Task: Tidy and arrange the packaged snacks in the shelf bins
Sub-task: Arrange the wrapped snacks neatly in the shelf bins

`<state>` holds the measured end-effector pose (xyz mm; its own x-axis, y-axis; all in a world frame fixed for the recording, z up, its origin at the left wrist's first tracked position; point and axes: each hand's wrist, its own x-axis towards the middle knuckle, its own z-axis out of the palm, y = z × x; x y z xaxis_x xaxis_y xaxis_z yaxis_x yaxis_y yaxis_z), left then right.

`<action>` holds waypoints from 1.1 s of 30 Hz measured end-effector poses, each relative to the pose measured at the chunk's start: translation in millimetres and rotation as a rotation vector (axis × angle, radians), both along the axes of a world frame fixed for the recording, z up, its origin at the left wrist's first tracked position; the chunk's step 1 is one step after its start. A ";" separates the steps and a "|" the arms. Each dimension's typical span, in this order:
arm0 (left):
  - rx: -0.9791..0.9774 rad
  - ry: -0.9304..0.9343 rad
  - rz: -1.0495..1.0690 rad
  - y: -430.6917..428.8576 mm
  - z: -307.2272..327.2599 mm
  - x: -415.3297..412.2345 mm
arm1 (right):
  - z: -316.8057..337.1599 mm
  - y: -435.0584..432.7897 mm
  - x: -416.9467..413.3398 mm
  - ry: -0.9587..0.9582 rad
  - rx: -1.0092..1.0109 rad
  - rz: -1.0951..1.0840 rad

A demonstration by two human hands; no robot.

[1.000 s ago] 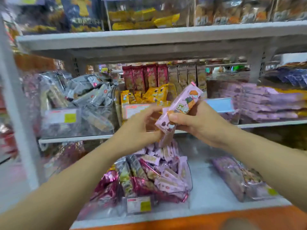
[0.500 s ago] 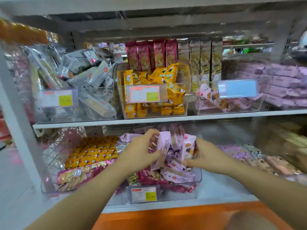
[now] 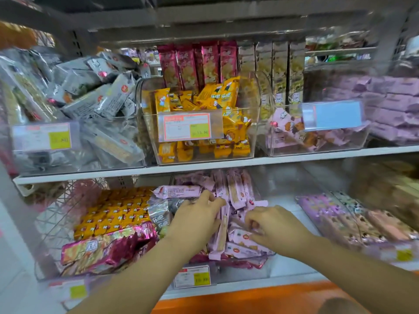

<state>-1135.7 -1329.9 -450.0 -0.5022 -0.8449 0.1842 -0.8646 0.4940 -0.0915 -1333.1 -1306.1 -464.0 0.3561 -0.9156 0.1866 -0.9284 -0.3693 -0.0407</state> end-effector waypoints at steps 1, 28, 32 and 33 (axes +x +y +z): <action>0.044 -0.003 -0.028 -0.5 -1.5 0.6 | -2.1 -0.8 0.0 0.006 0.008 0.006; 0.074 0.050 -0.423 -9.2 0.9 -33.1 | 13.7 5.0 -35.7 -0.203 0.093 -0.033; 0.000 -0.001 -0.399 -18.8 -8.1 -40.4 | 11.9 6.5 -35.4 -0.159 0.116 -0.006; -0.004 0.000 -0.404 -19.8 -9.5 -39.4 | 12.0 6.3 -34.6 -0.141 0.124 0.001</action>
<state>-1175.0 -1349.6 -459.5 -0.7941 -0.5784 0.1868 -0.6005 0.7941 -0.0940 -1367.7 -1299.8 -452.0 0.3352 -0.9344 0.1205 -0.9100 -0.3543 -0.2155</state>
